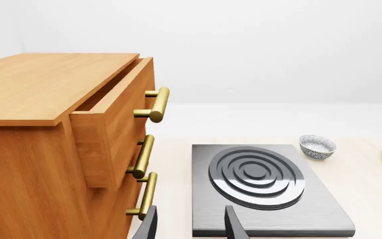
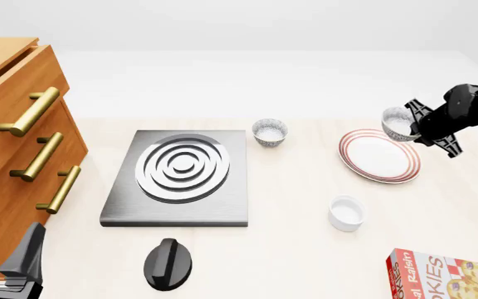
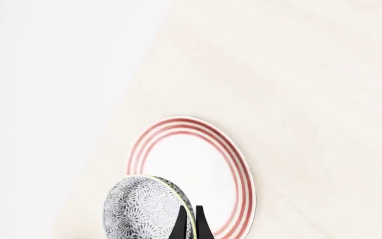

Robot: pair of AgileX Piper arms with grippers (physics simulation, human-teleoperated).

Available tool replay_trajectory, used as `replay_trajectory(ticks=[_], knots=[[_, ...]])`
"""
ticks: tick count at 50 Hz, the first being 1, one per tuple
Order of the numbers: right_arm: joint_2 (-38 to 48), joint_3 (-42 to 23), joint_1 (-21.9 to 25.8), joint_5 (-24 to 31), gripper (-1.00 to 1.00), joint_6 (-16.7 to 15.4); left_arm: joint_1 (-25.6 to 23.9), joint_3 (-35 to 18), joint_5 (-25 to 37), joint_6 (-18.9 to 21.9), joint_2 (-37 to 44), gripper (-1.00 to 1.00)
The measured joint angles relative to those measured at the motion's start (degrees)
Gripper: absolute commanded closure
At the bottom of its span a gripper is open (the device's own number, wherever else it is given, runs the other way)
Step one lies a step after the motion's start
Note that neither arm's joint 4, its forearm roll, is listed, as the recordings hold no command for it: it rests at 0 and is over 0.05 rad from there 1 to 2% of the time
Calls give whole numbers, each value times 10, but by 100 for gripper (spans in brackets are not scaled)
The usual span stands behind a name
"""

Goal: Pick the akita bowl next to the cookies box and place it on the plate.

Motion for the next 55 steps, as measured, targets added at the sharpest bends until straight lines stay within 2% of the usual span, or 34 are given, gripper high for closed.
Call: replay_trajectory(ticks=[55], knots=[[77, 3, 19, -46, 100, -4, 0, 0, 0, 0, 0, -100]])
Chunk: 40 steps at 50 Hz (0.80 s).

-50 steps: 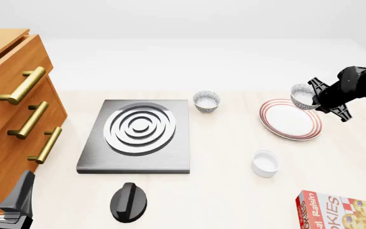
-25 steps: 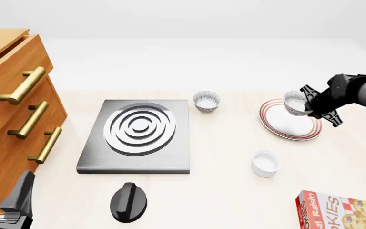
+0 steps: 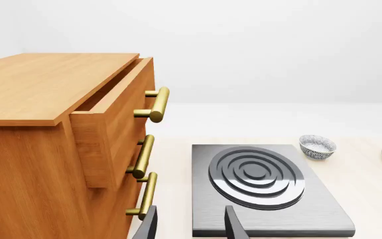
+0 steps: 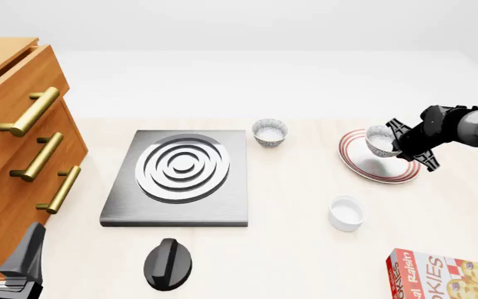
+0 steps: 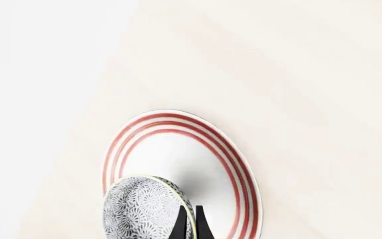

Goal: Pick the akita bowl next to the cookies box and place it on the plate.

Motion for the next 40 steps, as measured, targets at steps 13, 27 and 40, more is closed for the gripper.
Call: replay_trajectory(ticks=[13, 27, 40], knots=[[18, -3, 0, -9, 100, 0, 0, 0, 0, 0, 0, -100], [29, -4, -4, -15, 100, -2, 0, 0, 0, 0, 0, -100], [29, -4, -2, -24, -100, -2, 0, 0, 0, 0, 0, -100]])
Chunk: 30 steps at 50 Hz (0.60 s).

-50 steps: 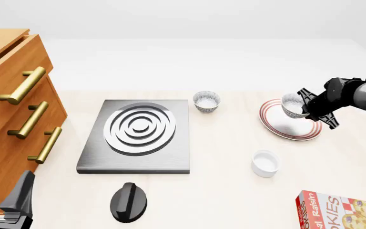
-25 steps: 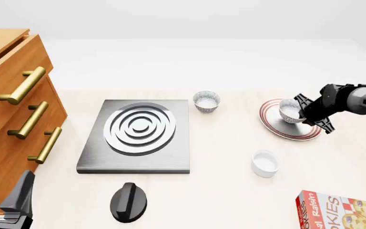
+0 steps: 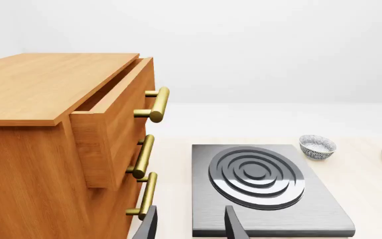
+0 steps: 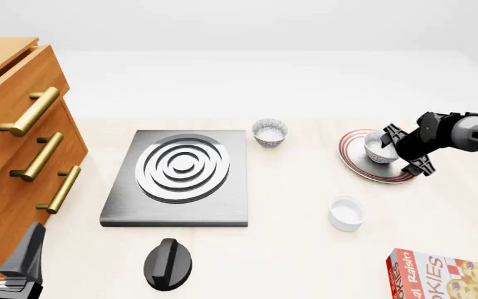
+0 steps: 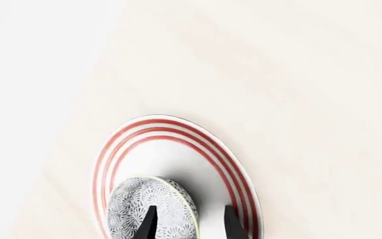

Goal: Pick the akita bowl next to the cookies box and place it on the plate.

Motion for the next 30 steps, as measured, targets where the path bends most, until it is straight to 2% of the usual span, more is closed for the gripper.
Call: replay_trajectory(ticks=[30], knots=[[-58, 62, 1, -22, -100, 9, 0, 0, 0, 0, 0, -100]])
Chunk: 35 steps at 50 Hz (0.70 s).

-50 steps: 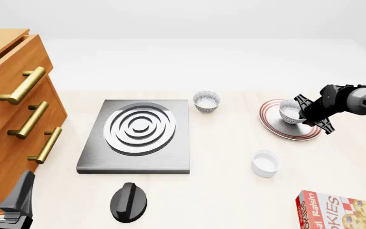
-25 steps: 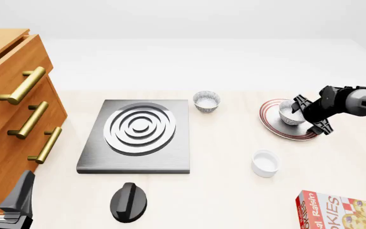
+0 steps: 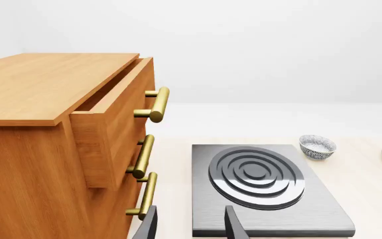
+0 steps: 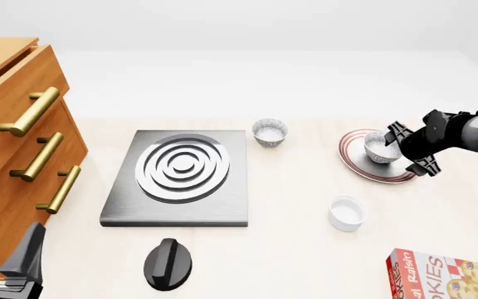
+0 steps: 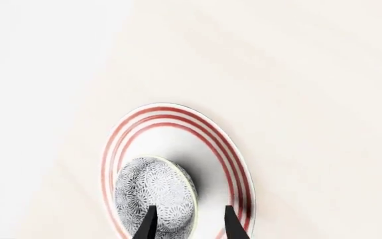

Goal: Pick the akita bowl next to the cookies box and place it on the plate.

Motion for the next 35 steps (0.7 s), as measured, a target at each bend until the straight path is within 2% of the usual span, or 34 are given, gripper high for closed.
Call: replay_trajectory(ticks=[12, 35], knots=[[-52, 47, 4, -5, -100, 6, 0, 0, 0, 0, 0, -100], [-209, 171, 25, 6, -100, -27, 0, 0, 0, 0, 0, -100]])
